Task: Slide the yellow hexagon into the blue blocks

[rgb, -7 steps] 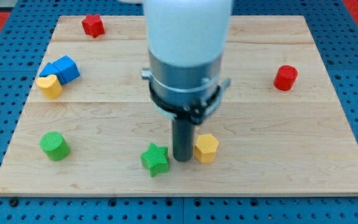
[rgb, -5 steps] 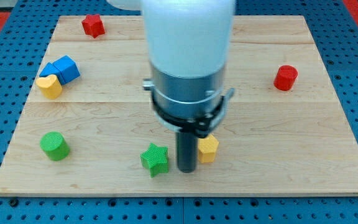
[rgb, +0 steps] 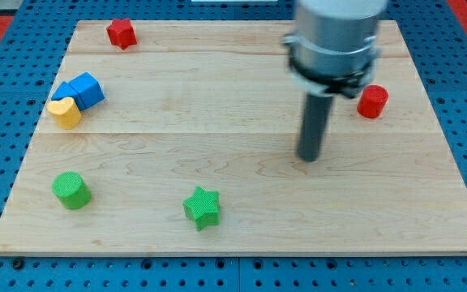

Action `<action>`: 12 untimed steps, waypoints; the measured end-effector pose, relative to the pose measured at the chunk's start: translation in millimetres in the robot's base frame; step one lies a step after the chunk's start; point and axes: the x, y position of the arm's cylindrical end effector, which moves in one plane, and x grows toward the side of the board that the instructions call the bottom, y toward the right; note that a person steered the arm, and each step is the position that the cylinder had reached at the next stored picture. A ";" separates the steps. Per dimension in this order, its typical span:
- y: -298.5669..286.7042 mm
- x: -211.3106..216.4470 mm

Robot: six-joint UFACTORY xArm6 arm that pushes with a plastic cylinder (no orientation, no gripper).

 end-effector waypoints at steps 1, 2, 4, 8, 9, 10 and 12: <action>52.2 -29.3; 16.8 -37.2; -59.2 -99.5; -27.0 -114.1; -39.1 -74.4; -70.4 -56.7; -123.9 -75.6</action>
